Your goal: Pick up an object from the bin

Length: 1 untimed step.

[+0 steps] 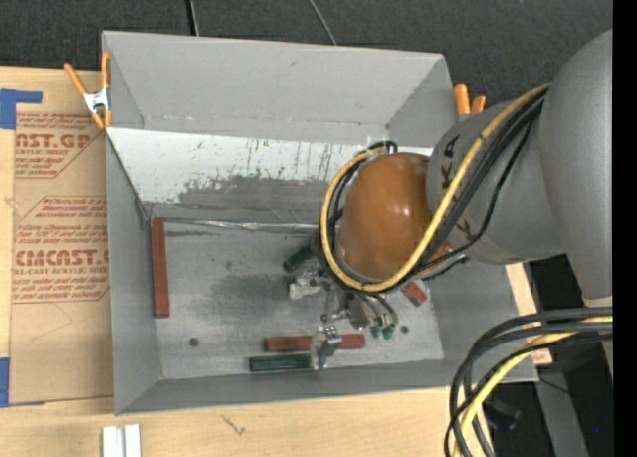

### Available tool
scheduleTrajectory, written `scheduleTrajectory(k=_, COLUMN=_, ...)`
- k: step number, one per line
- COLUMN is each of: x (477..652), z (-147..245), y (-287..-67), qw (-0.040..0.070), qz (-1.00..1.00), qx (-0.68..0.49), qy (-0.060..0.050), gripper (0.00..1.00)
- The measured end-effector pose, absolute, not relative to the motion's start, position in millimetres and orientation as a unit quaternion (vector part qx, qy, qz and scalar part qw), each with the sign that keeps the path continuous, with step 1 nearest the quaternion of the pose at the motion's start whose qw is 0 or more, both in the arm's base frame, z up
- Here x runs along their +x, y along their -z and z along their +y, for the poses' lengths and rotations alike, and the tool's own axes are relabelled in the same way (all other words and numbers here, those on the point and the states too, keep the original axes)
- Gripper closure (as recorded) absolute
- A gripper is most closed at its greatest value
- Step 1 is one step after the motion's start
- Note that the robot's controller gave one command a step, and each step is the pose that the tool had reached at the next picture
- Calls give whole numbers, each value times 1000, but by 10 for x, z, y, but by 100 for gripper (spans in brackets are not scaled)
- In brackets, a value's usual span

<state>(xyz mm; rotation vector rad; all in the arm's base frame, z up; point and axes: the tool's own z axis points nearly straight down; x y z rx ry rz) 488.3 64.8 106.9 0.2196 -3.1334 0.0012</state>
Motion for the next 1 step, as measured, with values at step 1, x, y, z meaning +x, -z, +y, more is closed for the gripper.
scheduleTrajectory(k=1, x=4878, z=570, y=-1314, qw=3, qz=-995, qx=95, qy=0, gripper=0)
